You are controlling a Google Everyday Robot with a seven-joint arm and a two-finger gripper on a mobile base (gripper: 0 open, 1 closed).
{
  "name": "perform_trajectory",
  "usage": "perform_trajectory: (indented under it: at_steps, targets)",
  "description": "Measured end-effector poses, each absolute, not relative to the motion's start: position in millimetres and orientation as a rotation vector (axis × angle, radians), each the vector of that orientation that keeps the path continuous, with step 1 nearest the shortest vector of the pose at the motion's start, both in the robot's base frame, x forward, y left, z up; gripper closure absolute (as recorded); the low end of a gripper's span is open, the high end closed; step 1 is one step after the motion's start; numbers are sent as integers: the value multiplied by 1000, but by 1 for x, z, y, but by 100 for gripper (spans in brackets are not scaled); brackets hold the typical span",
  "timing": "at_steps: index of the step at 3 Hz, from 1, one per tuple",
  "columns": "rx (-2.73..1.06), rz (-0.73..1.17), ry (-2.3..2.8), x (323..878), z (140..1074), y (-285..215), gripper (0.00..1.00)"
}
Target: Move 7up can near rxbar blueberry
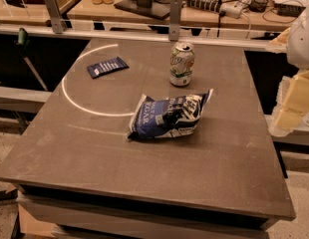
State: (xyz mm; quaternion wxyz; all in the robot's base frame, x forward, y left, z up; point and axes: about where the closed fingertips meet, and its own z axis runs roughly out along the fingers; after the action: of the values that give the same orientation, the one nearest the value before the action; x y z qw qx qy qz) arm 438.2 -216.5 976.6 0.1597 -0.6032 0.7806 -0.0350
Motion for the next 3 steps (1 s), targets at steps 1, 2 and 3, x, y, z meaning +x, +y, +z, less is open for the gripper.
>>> perform_trajectory:
  at_steps: [1, 2, 3]
  targets:
    - [-1724, -100, 2230, 438, 977, -217, 0]
    - [-1682, -65, 2186, 456, 981, -211, 0]
    - [-1483, 91, 2096, 512, 978, -208, 0]
